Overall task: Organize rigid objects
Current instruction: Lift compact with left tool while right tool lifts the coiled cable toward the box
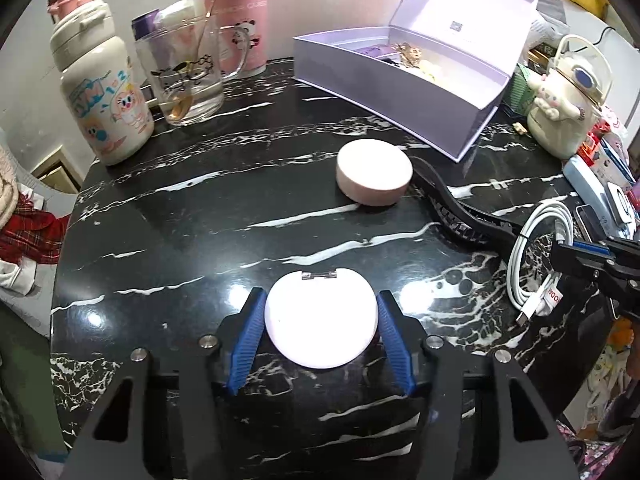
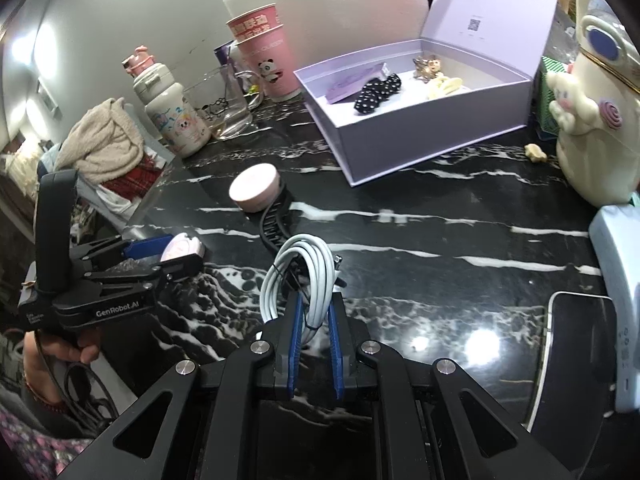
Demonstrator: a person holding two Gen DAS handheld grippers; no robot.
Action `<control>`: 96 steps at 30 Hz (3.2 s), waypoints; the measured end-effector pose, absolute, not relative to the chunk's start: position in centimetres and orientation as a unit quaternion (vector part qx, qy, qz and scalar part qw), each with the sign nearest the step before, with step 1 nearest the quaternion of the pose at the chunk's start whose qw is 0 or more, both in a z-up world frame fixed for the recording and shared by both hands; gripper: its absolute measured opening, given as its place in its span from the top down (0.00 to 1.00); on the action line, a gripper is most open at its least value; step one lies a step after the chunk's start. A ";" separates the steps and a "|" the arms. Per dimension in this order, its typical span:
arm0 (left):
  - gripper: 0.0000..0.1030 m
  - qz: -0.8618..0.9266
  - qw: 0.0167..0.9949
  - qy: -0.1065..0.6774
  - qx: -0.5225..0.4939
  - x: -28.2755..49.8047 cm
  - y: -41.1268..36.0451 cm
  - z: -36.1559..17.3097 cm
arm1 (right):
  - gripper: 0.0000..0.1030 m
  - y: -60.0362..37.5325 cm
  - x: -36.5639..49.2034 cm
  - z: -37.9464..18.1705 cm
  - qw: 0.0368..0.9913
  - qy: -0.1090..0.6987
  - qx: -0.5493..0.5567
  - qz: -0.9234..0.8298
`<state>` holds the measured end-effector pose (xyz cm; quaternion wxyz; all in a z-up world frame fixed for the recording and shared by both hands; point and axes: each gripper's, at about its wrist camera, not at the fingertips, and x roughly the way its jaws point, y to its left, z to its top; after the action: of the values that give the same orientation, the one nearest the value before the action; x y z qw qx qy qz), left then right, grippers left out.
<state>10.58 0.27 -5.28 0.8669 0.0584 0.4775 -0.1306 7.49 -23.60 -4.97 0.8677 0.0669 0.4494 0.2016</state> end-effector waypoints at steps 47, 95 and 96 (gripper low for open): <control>0.46 -0.136 0.872 0.468 0.039 10.6 -1.6 -5.1 | 0.26 -22.3 8.6 -6.5 0.895 0.423 0.038 0.138; 0.46 -0.174 0.888 0.425 0.021 12.7 -6.1 1.0 | 0.91 -27.3 8.6 0.0 0.920 0.350 0.085 0.155; 0.46 -0.176 0.889 0.423 0.023 13.1 -6.4 1.3 | 0.91 -27.4 9.0 0.1 0.920 0.350 0.085 0.157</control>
<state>13.06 -6.38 1.27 0.8886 0.0232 0.4229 -0.1761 8.98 -27.40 0.13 0.9197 0.0848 0.3496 0.1575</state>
